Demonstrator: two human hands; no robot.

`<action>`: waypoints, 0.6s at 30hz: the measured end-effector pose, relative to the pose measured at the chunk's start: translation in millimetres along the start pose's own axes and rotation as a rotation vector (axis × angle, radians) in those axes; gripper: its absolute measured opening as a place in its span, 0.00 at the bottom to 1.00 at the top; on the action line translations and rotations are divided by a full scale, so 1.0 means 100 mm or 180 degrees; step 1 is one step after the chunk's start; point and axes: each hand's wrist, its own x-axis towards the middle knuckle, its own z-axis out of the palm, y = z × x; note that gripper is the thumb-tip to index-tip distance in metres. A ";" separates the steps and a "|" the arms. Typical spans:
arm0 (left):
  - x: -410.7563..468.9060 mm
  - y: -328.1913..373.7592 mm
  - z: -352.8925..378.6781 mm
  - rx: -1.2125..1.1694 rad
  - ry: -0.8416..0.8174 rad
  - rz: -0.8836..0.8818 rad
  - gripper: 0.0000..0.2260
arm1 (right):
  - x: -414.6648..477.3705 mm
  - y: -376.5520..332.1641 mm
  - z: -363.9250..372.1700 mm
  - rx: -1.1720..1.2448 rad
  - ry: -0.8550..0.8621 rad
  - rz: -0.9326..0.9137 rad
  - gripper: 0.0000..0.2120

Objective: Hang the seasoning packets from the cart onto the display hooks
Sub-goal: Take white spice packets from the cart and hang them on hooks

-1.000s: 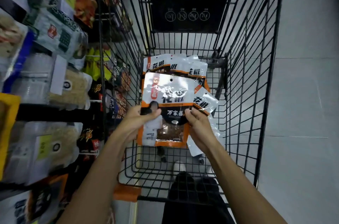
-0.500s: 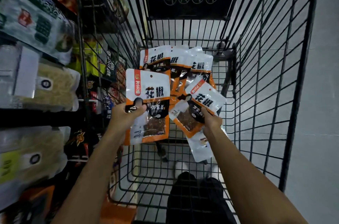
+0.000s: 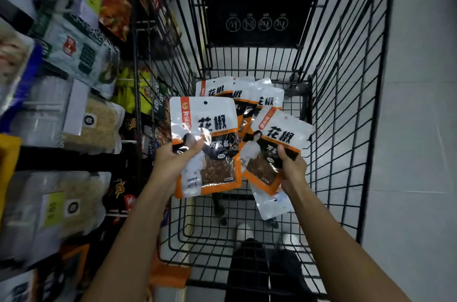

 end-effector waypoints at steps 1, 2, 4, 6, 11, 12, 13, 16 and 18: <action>-0.08 0.04 0.01 -0.0080 0.0008 0.0081 0.18 | -0.10 -0.08 -0.06 -0.0006 -0.0056 -0.0044 0.13; -0.15 0.08 0.00 -0.0165 0.0017 0.0156 0.16 | -0.20 -0.17 -0.12 -0.0003 -0.0149 -0.0081 0.12; -0.33 0.16 -0.01 -0.0297 0.0068 0.0303 0.14 | -0.41 -0.34 -0.22 -0.0077 -0.0329 -0.0146 0.09; -0.53 0.26 -0.05 -0.0354 0.0208 0.0499 0.13 | -0.65 -0.51 -0.29 -0.0182 -0.0533 -0.0245 0.07; -1.19 0.46 -0.20 -0.0483 0.0635 0.1058 0.14 | -1.24 -0.91 -0.40 -0.0555 -0.1162 -0.0696 0.13; -1.36 0.48 -0.24 -0.0515 0.0755 0.1159 0.14 | -1.36 -0.99 -0.41 -0.0632 -0.1319 -0.0806 0.11; -1.53 0.50 -0.28 -0.0557 0.0881 0.1257 0.14 | -1.48 -1.06 -0.44 -0.0686 -0.1487 -0.0902 0.10; -2.12 0.52 -0.39 -0.0619 0.1322 0.1550 0.13 | -1.85 -1.27 -0.53 -0.0923 -0.2015 -0.1131 0.07; -2.55 0.48 -0.50 -0.0645 0.1584 0.1755 0.13 | -2.10 -1.39 -0.59 -0.1072 -0.2387 -0.1311 0.04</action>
